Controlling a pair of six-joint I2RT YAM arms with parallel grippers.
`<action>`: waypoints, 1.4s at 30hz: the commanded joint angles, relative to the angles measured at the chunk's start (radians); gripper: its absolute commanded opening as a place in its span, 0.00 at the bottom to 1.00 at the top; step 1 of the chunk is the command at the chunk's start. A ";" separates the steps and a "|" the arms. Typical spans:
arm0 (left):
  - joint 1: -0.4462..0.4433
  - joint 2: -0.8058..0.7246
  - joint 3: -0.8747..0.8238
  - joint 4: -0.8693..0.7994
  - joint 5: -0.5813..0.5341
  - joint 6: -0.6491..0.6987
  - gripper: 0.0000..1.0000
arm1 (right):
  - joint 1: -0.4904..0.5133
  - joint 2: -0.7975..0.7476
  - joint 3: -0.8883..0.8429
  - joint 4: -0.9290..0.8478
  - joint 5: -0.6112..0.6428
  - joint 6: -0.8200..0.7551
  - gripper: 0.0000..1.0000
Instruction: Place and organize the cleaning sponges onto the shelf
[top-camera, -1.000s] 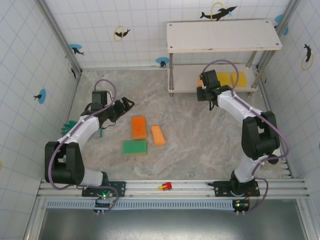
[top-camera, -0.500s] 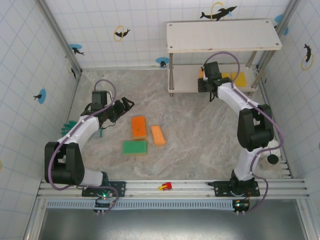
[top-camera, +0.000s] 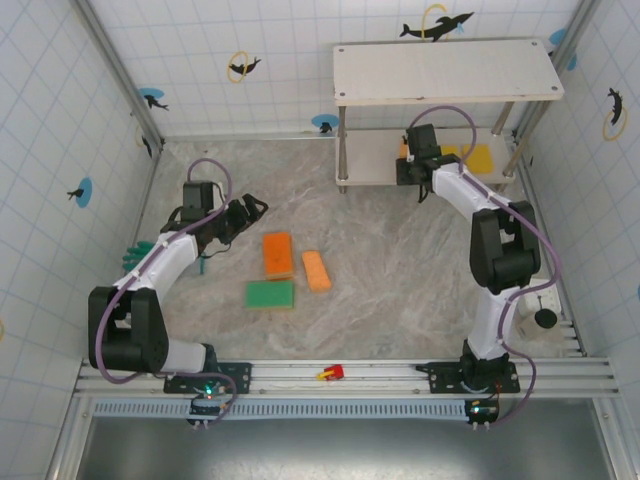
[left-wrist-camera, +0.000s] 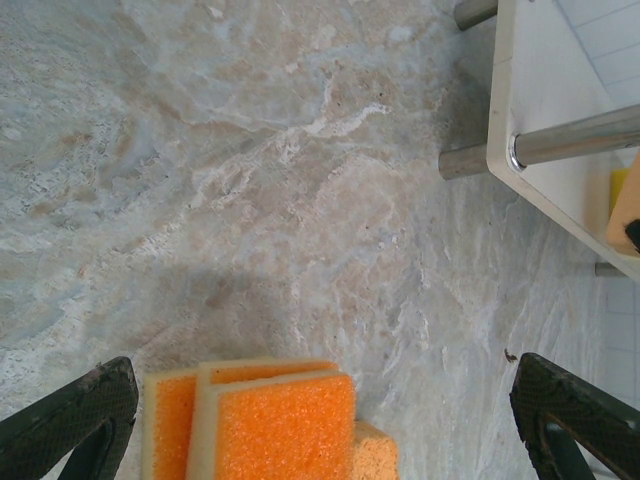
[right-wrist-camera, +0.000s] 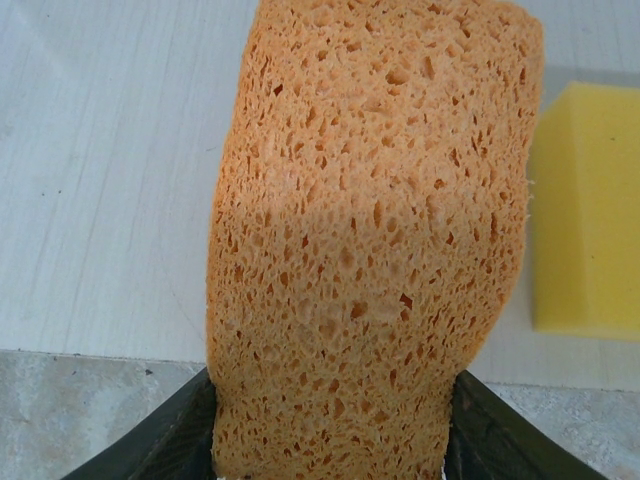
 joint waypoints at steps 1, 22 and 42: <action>-0.002 -0.026 -0.015 -0.024 -0.008 0.005 0.97 | -0.005 -0.003 -0.016 0.093 0.013 0.000 0.55; -0.002 -0.038 -0.031 -0.023 -0.012 0.007 0.97 | -0.009 0.015 -0.050 0.145 -0.002 0.037 0.55; -0.002 -0.045 -0.038 -0.026 -0.016 0.012 0.97 | -0.024 0.076 0.028 0.103 -0.018 0.028 0.55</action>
